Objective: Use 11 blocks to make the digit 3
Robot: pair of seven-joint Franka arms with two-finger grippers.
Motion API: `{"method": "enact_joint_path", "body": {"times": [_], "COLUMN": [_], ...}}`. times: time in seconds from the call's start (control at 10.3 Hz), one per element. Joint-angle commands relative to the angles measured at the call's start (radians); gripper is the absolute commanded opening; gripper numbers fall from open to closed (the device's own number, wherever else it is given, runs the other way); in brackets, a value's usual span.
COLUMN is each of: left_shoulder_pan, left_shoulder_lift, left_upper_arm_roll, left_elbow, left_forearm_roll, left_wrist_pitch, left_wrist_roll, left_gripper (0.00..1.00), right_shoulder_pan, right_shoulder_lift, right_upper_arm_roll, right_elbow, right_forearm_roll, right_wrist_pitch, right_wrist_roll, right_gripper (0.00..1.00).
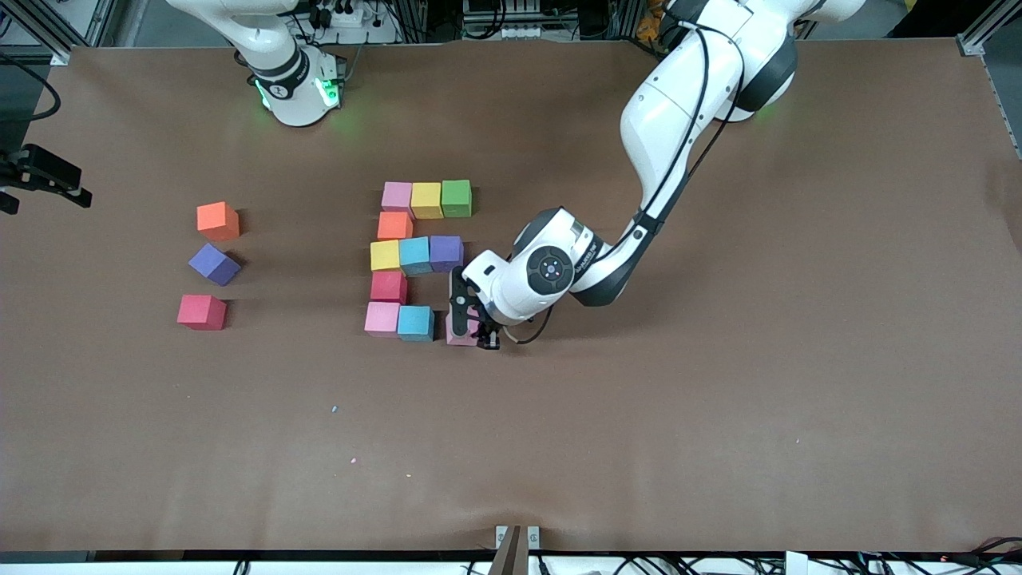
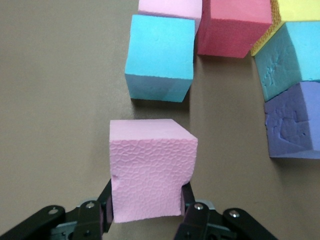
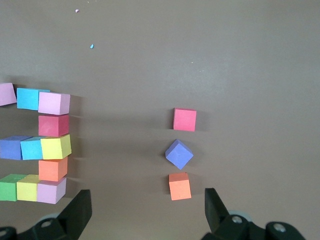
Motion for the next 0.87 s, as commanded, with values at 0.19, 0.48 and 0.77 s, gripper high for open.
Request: {"method": "enact_joint_path", "body": {"times": [0.19, 0.48, 0.77], "left_shoulder_pan": [-0.017, -0.016, -0.017], "left_shoulder_lift": [0.030, 0.030, 0.029], "left_upper_arm_roll": [0.012, 0.015, 0.014], "left_elbow": [0.027, 0.024, 0.024], "left_forearm_roll": [-0.035, -0.035, -0.035], "left_wrist_pitch": [0.037, 0.039, 0.039], "left_wrist_roll": [0.029, 0.028, 0.019], "left_gripper": [0.00, 0.33, 0.47], "right_shoulder_pan": [-0.017, -0.017, -0.017], "right_shoulder_lift": [-0.012, -0.010, -0.010], "right_upper_arm_roll": [0.015, 0.015, 0.015], "right_elbow": [-0.017, -0.017, -0.017], "right_forearm_roll": [-0.004, -0.005, -0.004], "right_wrist_pitch": [0.007, 0.007, 0.007], "right_wrist_roll": [0.011, 0.011, 0.011], "right_gripper": [1.00, 1.00, 1.00]}}
